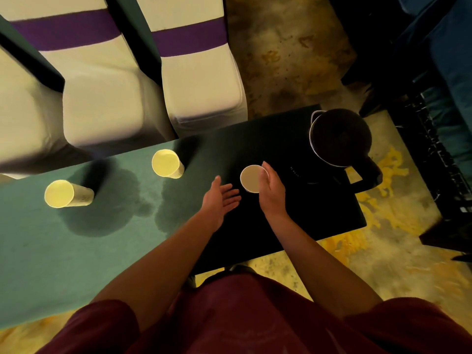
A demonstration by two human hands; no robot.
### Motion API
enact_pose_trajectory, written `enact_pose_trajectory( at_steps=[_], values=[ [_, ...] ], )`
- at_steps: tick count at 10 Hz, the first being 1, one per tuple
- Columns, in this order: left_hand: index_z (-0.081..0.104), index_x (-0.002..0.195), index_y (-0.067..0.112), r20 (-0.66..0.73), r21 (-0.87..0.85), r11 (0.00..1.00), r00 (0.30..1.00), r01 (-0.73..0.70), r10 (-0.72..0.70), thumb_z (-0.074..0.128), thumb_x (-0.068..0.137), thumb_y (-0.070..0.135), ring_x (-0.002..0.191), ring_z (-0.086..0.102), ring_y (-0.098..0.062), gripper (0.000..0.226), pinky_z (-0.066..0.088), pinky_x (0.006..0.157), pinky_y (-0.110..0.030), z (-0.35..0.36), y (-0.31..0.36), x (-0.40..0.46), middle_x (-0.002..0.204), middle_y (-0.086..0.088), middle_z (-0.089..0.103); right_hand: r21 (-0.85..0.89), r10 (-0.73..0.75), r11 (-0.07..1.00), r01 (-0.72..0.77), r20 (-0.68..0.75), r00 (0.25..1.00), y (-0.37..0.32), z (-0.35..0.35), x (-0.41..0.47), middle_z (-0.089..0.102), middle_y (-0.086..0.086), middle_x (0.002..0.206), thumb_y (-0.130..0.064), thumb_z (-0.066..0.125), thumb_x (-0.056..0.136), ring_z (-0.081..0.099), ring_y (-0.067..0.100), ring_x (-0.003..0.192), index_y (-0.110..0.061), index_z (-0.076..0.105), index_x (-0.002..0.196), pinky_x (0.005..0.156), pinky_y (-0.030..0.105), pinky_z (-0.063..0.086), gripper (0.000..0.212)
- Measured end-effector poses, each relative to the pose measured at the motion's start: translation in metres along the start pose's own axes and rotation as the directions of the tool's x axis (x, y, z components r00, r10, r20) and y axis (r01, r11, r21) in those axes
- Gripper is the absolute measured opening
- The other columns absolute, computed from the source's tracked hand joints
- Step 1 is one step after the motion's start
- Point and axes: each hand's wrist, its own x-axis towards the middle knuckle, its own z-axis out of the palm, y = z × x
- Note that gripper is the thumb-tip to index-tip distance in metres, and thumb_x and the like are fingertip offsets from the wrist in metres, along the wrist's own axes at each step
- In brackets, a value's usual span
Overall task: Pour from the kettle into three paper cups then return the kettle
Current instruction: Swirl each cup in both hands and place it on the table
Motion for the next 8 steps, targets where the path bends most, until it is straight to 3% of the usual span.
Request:
enact_pose_trajectory(
  at_steps=[2,4,5,6,7,8],
  values=[
    [0.058,0.129,0.001,-0.002,-0.003,1.0,1.0,0.017,-0.017,0.036,0.102,0.052,0.108,0.067,-0.033,0.061,0.05,0.103,-0.047,0.004,0.002,0.001,0.121,-0.018,0.068,-0.026,-0.014,1.0,0.013,-0.013,1.0,-0.004,-0.002,-0.002,0.066,0.009,0.129,-0.033,0.037,0.108,0.061,0.023,0.119,-0.014,0.06,0.135,0.094,0.028,0.045,0.04],
    [0.06,0.125,0.0,0.007,-0.049,0.999,1.0,0.015,-0.015,0.036,0.103,0.05,0.108,0.067,-0.034,0.06,0.051,0.1,-0.045,0.011,0.005,-0.004,0.118,-0.02,0.069,-0.03,-0.042,0.999,0.042,-0.006,0.999,-0.028,-0.006,-0.01,0.068,0.007,0.123,-0.035,0.037,0.108,0.063,0.02,0.111,-0.014,0.063,0.131,0.096,0.034,0.051,0.04],
    [0.064,0.115,0.003,0.026,-0.105,0.994,1.0,-0.009,0.012,0.041,0.103,0.044,0.102,0.067,-0.032,0.049,0.053,0.098,-0.045,0.016,0.009,-0.005,0.109,-0.018,0.07,-0.01,-0.063,0.998,0.063,-0.001,0.998,-0.044,-0.007,-0.018,0.068,0.004,0.122,-0.035,0.039,0.108,0.06,0.012,0.108,-0.014,0.064,0.13,0.095,0.03,0.049,0.039],
    [0.066,0.104,0.011,0.066,-0.18,0.982,0.996,-0.055,0.068,0.051,0.101,0.028,0.089,0.07,-0.022,0.023,0.059,0.081,-0.036,0.023,0.012,-0.014,0.098,-0.01,0.071,0.037,-0.073,0.997,0.072,0.008,0.997,-0.057,-0.007,-0.029,0.067,-0.002,0.11,-0.032,0.042,0.107,0.06,0.008,0.101,-0.013,0.067,0.125,0.089,0.023,0.045,0.036],
    [0.061,0.112,0.007,0.105,-0.248,0.962,0.984,-0.111,0.141,0.049,0.102,0.011,0.069,0.072,-0.006,0.016,0.056,0.059,-0.021,0.026,0.011,-0.016,0.092,-0.003,0.067,0.065,-0.111,0.992,0.11,0.021,0.994,-0.066,-0.007,-0.041,0.065,-0.008,0.103,-0.03,0.043,0.107,0.062,0.003,0.09,-0.014,0.069,0.12,0.081,0.017,0.046,0.033],
    [0.063,0.109,0.002,0.097,-0.358,0.928,0.984,-0.104,0.148,0.051,0.1,0.009,0.061,0.073,-0.008,0.017,0.056,0.052,-0.02,0.024,0.011,-0.023,0.091,-0.007,0.068,0.071,-0.139,0.988,0.137,0.024,0.99,-0.072,-0.009,-0.052,0.066,-0.007,0.103,-0.031,0.042,0.107,0.062,0.002,0.089,-0.014,0.069,0.12,0.079,0.016,0.048,0.034]
  ],
)
